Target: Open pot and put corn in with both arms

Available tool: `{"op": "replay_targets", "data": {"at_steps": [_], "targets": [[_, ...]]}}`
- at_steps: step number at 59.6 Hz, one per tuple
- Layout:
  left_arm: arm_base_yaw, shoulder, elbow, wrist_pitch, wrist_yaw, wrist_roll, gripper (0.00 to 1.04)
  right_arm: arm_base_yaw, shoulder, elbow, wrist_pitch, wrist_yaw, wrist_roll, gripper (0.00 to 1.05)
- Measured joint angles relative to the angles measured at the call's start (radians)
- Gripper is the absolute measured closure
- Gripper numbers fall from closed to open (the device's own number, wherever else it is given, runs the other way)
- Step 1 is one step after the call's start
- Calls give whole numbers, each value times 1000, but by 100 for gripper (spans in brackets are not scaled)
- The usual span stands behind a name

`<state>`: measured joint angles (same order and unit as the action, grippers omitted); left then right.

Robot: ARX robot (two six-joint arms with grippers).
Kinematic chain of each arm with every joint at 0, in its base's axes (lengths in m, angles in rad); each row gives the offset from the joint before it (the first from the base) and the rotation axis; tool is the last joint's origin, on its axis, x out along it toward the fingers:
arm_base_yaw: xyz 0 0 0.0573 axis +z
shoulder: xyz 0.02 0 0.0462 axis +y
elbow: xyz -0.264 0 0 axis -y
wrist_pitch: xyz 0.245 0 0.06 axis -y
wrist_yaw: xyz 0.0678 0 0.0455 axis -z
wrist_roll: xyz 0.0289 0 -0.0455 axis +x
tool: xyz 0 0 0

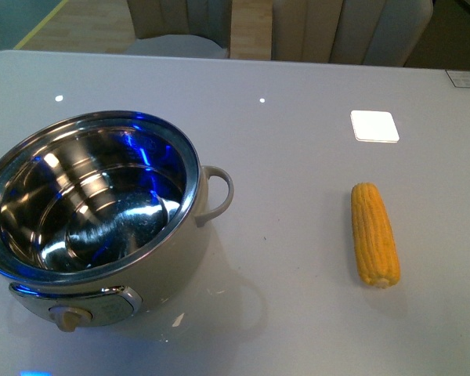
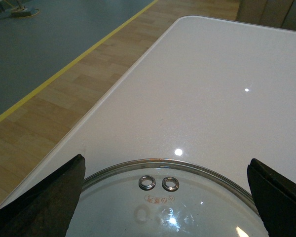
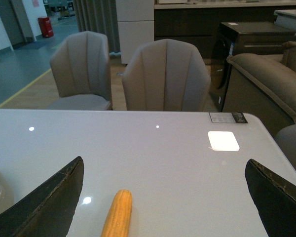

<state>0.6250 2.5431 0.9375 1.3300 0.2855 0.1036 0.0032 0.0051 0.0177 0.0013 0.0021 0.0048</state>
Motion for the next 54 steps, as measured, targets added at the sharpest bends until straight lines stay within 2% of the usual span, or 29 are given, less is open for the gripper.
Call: {"op": "replay_targets", "data": {"at_steps": [2, 3, 9, 30, 51, 53, 54], "targets": [[0, 0, -2, 23, 27, 0, 11, 0, 0, 0, 0, 0, 0, 9], [0, 0, -8, 48, 50, -1, 18, 0, 0, 0, 0, 0, 0, 9], [-2, 0, -10, 63, 63, 0, 41, 0, 0, 0, 0, 0, 0, 9], [-2, 0, -11, 64, 62, -1, 101, 0, 0, 0, 0, 0, 0, 9], [-2, 0, -16, 64, 61, -3, 101, 0, 0, 0, 0, 0, 0, 9], [-23, -32, -52, 61, 34, -11, 101, 0, 0, 0, 0, 1, 0, 9], [-52, -85, -107, 47, -24, -28, 101, 1, -1, 0, -1, 6, 1, 9]]}}
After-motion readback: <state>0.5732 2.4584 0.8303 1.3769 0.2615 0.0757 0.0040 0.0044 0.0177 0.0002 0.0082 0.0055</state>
